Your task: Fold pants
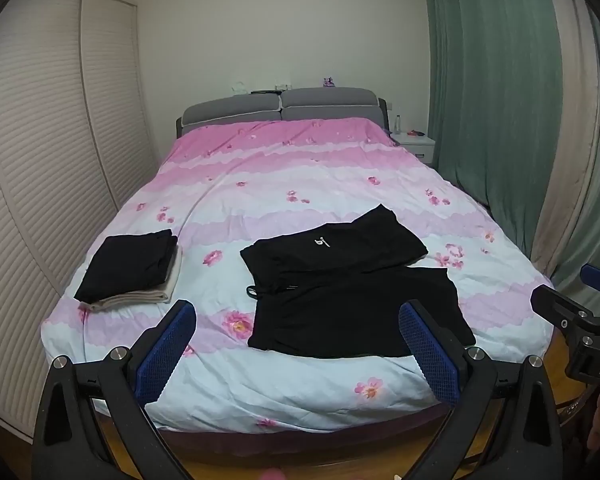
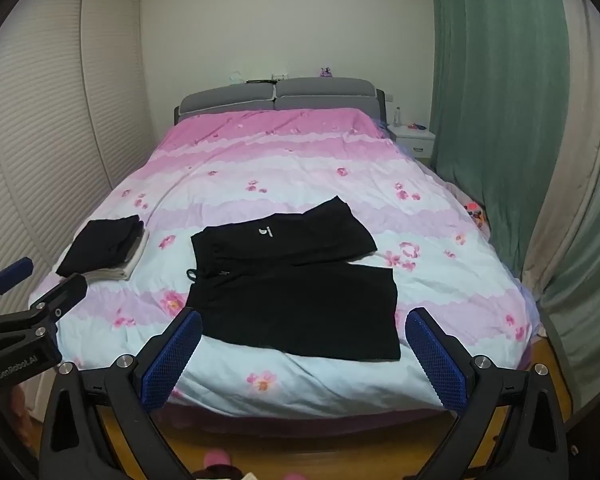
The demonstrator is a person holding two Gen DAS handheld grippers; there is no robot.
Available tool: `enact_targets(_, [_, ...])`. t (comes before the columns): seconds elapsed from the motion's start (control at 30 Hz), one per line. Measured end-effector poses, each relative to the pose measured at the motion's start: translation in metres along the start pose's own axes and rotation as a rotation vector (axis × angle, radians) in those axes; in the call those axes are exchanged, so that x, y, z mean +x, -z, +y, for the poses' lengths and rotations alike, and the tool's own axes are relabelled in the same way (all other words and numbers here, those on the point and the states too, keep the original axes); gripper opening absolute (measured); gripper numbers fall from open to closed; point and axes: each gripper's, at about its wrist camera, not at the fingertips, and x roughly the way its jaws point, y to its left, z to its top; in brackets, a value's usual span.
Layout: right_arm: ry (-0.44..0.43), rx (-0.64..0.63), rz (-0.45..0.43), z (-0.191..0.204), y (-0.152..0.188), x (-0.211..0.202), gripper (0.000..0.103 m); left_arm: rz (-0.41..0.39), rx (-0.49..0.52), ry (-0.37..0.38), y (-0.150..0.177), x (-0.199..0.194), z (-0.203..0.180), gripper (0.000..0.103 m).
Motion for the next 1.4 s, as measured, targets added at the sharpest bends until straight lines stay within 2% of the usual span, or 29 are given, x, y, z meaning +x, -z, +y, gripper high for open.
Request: enact_targets(1.4, [-0.013,0.000,-0.020,0.0007,-0.0049,-0.0031,0.103,-0.027,-0.010,-0.010,-0.0038,-0.0063,0.0001,0.103])
